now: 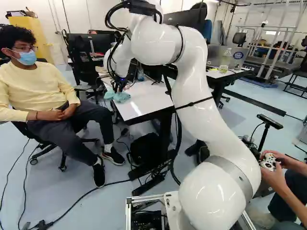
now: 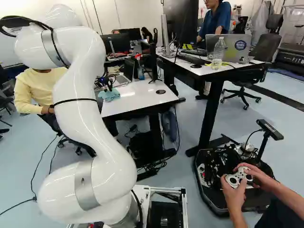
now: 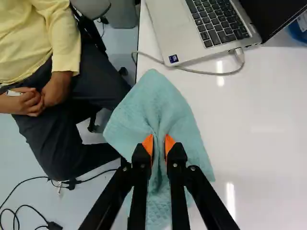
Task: Clean the table with the green towel
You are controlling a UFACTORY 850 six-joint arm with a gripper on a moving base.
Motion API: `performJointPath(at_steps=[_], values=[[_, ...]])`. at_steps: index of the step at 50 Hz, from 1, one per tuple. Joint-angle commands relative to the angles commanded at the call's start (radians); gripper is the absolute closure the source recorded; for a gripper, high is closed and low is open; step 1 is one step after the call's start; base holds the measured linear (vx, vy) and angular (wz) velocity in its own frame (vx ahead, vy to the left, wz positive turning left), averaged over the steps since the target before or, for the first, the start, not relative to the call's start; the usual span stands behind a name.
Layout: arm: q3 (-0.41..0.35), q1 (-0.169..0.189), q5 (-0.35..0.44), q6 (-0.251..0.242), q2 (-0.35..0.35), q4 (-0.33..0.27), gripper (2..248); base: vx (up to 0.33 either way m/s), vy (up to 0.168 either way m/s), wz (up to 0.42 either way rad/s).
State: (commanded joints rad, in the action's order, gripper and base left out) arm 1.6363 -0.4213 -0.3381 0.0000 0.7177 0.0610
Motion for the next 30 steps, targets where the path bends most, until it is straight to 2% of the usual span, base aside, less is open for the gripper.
performJointPath(at_steps=[19, 30], values=[[0.009, 0.051, 0.0, 0.0, 0.006, 0.0, 199, 0.0, 0.0, 0.0], [-0.018, 0.077, 0.0, 0.0, -0.012, 0.0, 199, 0.0, 0.0, 0.0]])
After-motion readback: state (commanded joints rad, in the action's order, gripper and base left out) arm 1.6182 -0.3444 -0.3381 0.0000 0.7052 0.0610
